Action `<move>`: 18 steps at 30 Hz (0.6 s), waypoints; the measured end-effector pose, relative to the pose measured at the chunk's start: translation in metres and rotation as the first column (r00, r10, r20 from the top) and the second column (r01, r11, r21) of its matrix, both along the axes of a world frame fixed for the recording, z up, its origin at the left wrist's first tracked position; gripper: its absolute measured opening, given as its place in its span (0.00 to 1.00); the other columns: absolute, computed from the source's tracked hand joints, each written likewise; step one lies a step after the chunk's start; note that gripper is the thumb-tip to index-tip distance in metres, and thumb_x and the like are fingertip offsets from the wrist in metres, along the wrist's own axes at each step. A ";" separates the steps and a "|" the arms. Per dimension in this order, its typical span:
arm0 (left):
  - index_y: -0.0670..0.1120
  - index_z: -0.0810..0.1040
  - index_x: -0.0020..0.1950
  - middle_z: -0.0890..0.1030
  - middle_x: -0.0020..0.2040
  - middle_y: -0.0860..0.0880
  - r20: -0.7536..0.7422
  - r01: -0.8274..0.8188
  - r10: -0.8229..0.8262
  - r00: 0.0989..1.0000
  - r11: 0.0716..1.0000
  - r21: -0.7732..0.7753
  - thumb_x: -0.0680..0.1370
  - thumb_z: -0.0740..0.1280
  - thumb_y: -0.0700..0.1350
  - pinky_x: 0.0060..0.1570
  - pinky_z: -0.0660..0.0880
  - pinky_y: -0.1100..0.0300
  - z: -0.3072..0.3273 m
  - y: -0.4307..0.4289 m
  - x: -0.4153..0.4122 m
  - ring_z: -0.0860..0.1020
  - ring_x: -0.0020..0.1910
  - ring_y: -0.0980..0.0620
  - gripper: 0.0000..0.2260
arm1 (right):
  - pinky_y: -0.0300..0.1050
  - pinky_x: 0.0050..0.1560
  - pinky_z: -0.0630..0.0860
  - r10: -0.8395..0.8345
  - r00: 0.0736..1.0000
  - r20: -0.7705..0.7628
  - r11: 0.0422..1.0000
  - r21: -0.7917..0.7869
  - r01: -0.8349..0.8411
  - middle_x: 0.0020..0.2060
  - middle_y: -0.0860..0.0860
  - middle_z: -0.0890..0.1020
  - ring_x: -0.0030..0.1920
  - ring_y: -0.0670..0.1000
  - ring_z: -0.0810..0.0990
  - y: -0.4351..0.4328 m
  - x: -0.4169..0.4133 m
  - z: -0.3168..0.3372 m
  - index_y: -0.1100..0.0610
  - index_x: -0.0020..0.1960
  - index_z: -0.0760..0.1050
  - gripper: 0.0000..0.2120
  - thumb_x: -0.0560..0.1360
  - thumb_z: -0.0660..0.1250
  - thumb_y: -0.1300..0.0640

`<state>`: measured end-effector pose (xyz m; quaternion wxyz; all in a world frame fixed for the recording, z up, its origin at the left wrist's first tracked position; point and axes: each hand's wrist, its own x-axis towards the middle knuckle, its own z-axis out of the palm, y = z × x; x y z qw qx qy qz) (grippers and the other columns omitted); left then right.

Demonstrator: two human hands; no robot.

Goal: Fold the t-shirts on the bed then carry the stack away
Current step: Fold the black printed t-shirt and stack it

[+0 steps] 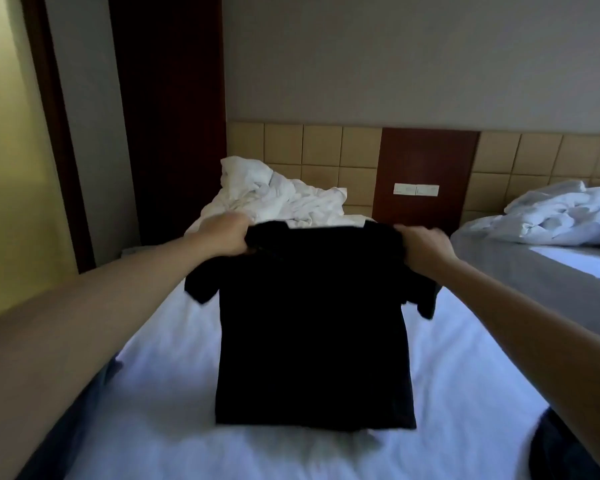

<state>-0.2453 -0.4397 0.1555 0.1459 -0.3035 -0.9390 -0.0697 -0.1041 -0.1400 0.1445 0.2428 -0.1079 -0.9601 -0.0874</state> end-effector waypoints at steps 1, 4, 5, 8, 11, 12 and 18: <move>0.49 0.73 0.44 0.74 0.38 0.50 -0.125 -0.022 0.031 0.992 0.997 0.072 0.76 0.65 0.49 0.37 0.70 0.58 0.016 0.006 -0.010 0.75 0.41 0.47 0.05 | 0.47 0.49 0.67 0.003 0.994 -0.109 0.999 0.039 0.001 0.50 0.53 0.81 0.50 0.57 0.79 0.004 -0.012 0.013 0.54 0.60 0.71 0.13 0.76 0.59 0.60; 0.45 0.75 0.46 0.78 0.42 0.45 -0.404 -0.001 0.096 0.910 0.973 0.229 0.77 0.61 0.45 0.39 0.74 0.52 0.050 0.018 -0.036 0.77 0.42 0.42 0.05 | 0.48 0.52 0.65 0.020 0.956 -0.292 0.995 0.095 0.008 0.50 0.54 0.81 0.49 0.57 0.79 0.014 -0.040 0.047 0.56 0.61 0.71 0.14 0.77 0.59 0.61; 0.43 0.75 0.48 0.78 0.43 0.44 -0.453 -0.004 0.117 0.884 0.970 0.243 0.76 0.61 0.43 0.37 0.73 0.52 0.050 0.020 -0.045 0.77 0.42 0.41 0.06 | 0.49 0.53 0.65 0.020 0.948 -0.318 0.993 0.115 0.018 0.51 0.54 0.81 0.50 0.57 0.79 0.016 -0.047 0.052 0.56 0.62 0.71 0.14 0.77 0.59 0.61; 0.44 0.75 0.54 0.78 0.46 0.43 -0.402 -0.014 0.108 0.909 0.973 0.229 0.77 0.63 0.45 0.39 0.73 0.51 0.018 0.024 -0.058 0.77 0.45 0.41 0.08 | 0.49 0.55 0.66 -0.011 0.968 -0.250 0.988 0.149 0.050 0.49 0.53 0.80 0.49 0.56 0.79 0.021 -0.064 0.036 0.54 0.61 0.71 0.13 0.77 0.59 0.58; 0.48 0.74 0.56 0.78 0.52 0.47 -0.128 0.024 -0.008 0.992 0.992 0.127 0.74 0.69 0.50 0.46 0.75 0.52 -0.048 0.025 -0.059 0.77 0.51 0.44 0.13 | 0.47 0.50 0.75 0.022 0.991 0.133 0.999 -0.035 -0.018 0.41 0.48 0.80 0.43 0.50 0.81 0.025 -0.061 -0.023 0.50 0.60 0.72 0.13 0.76 0.61 0.51; 0.50 0.75 0.56 0.78 0.53 0.49 -0.009 0.027 -0.027 1.000 0.996 0.083 0.74 0.69 0.52 0.48 0.74 0.53 -0.078 0.023 -0.057 0.77 0.53 0.45 0.13 | 0.46 0.48 0.77 0.078 0.953 0.294 0.987 -0.156 -0.033 0.43 0.48 0.82 0.44 0.48 0.82 0.026 -0.054 -0.050 0.49 0.62 0.71 0.16 0.75 0.63 0.48; 0.58 0.64 0.73 0.64 0.74 0.53 0.274 0.031 -0.013 0.962 0.998 -0.059 0.77 0.63 0.45 0.68 0.62 0.54 -0.274 -0.010 -0.014 0.63 0.72 0.49 0.25 | 0.46 0.72 0.49 0.165 0.817 0.553 0.962 -0.274 -0.009 0.76 0.43 0.48 0.75 0.47 0.49 0.023 0.008 -0.237 0.42 0.75 0.48 0.40 0.65 0.46 0.30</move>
